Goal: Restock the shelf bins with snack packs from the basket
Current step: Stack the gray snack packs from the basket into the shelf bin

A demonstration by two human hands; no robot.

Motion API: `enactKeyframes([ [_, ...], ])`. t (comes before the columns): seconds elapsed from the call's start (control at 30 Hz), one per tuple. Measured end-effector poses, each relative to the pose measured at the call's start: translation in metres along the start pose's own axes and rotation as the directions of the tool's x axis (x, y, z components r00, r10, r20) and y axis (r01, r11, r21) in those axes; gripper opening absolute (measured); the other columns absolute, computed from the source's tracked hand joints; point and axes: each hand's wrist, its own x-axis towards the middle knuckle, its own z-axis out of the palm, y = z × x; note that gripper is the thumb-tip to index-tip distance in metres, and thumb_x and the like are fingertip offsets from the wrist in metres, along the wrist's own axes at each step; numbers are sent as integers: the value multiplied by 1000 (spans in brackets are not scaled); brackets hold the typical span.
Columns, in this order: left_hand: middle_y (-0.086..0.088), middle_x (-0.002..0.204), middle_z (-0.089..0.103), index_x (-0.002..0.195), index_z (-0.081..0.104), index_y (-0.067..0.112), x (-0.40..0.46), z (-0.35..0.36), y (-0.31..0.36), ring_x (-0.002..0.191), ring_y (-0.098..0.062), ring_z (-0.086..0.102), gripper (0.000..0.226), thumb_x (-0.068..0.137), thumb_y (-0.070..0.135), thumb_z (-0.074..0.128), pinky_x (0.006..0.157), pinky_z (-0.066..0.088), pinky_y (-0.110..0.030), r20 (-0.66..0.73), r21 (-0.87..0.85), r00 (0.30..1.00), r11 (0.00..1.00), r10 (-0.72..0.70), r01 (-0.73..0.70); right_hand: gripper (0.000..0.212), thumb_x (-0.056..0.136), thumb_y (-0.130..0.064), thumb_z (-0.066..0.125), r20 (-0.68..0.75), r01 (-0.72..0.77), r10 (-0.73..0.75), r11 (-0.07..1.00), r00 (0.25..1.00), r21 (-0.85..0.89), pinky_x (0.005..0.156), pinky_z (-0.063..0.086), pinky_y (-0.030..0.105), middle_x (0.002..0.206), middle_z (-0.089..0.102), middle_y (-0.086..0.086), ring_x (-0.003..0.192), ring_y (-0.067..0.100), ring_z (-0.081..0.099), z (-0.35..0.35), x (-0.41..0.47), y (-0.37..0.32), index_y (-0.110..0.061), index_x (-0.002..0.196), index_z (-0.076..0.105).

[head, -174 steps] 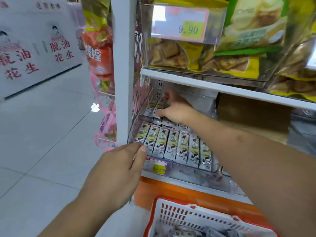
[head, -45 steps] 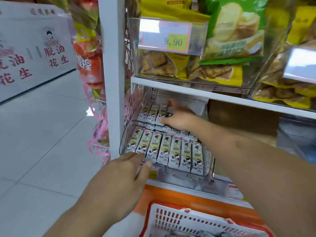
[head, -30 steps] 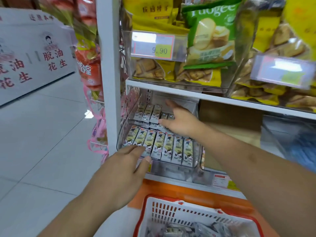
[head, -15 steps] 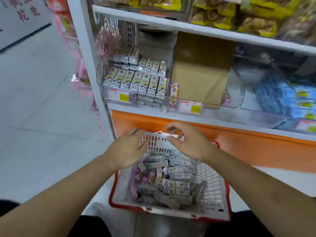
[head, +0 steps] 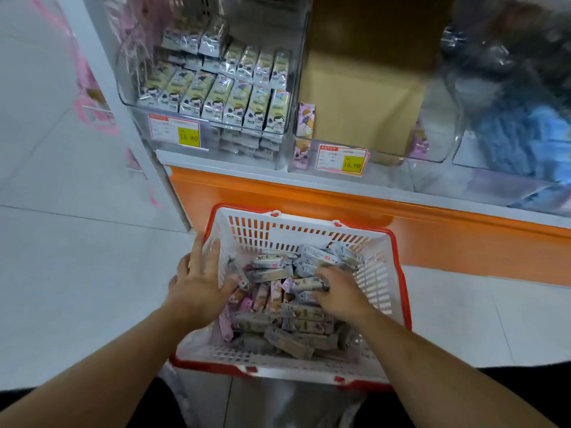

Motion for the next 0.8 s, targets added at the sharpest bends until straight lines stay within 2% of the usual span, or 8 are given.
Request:
enactKeyframes([
  [0.1, 8, 165, -33, 162, -11, 30, 2, 2, 1, 154, -39, 6, 88, 97, 72, 32, 117, 29, -64, 4, 27, 1000, 1000, -5, 5, 57, 93, -36, 76, -66, -23, 23, 1000, 998, -11, 115, 41, 45, 146, 49, -1, 139, 28, 37, 13, 8, 6, -27, 145, 56],
  [0.27, 8, 165, -33, 162, -10, 30, 1, 1, 1, 153, -40, 10, 87, 97, 73, 30, 115, 31, -64, 11, 44, 1000, 999, -19, 18, 38, 87, -32, 85, -128, -35, 36, 999, 991, 10, 96, 50, 39, 115, 55, -3, 115, 23, 52, 23, 12, 5, -25, 118, 64],
  [0.43, 8, 165, -33, 161, -11, 32, 1, -7, 4, 155, -38, 3, 87, 97, 73, 32, 122, 16, -65, 42, 50, 998, 997, -55, 52, 51, 84, -1, 83, -84, 29, -10, 973, 996, 230, 75, 56, 29, 118, 56, -4, 110, 21, 59, 1, 4, -17, -26, 125, 64],
  [0.5, 2, 169, -24, 162, -5, 31, -3, -17, 11, 156, -37, -1, 82, 100, 67, 33, 124, 9, -63, 25, 56, 998, 997, -62, 60, 57, 82, 5, 84, -36, 77, -69, 941, 997, 328, 67, 54, 15, 116, 57, -6, 112, 16, 59, -21, -5, -39, -30, 122, 64],
  [0.6, -8, 170, 10, 157, 26, 27, -6, -43, 31, 155, -33, 13, 61, 104, 57, 35, 125, 14, -57, -36, 25, 999, 999, -20, 21, 61, 78, 2, 87, -13, 168, -175, 920, 985, 355, 73, 49, 12, 114, 62, -11, 116, 6, 57, -66, -24, -77, -39, 118, 66],
  [0.7, -9, 128, 63, 118, 64, 20, -9, -99, 65, 113, -18, 60, 39, 107, 49, 42, 105, 47, -42, 91, -281, 992, 958, 85, -56, 61, 79, 1, 88, -26, 309, -320, 883, 947, 353, 83, 51, 20, 113, 64, -9, 115, 5, 59, -119, -53, -113, -39, 121, 67],
  [0.73, -5, 113, 69, 108, 68, 18, -15, -122, 77, 99, -17, 65, 35, 106, 47, 48, 96, 51, -39, 166, -451, 979, 892, 118, -31, 61, 79, 1, 87, -34, 355, -367, 866, 930, 352, 87, 51, 23, 112, 65, -9, 114, 4, 60, -135, -63, -121, -37, 121, 67],
  [0.8, -10, 99, 73, 105, 76, 16, -31, -163, 96, 93, -22, 68, 31, 101, 43, 62, 90, 53, -38, 286, -688, 927, 726, 241, 23, 62, 78, 5, 86, -52, 425, -439, 826, 897, 371, 94, 51, 25, 110, 66, -8, 113, 7, 62, -166, -82, -134, -32, 124, 68],
])
